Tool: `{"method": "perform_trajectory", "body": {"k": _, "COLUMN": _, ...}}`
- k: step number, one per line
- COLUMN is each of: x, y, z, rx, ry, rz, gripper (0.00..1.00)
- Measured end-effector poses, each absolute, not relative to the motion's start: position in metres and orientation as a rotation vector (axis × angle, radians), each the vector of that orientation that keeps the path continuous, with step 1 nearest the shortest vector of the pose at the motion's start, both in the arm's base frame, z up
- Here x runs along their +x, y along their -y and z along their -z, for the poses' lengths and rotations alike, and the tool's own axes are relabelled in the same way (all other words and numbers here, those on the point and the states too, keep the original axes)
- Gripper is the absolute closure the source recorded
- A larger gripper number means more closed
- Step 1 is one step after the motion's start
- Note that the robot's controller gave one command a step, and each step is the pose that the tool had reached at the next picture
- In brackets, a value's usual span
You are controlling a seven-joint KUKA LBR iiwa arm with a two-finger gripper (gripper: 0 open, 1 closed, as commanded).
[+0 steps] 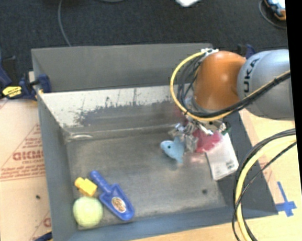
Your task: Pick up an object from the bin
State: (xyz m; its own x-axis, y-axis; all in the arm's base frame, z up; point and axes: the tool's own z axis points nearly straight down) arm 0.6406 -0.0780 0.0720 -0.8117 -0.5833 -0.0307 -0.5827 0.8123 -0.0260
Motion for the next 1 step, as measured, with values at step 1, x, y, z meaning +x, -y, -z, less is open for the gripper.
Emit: {"method": "perform_trajectory", "body": {"k": 1, "x": 0.5904, "y": -0.0042, "z": -0.0722, "rx": -1.070, "ry": -2.909, "rz": 0.028, "gripper": 1.00}}
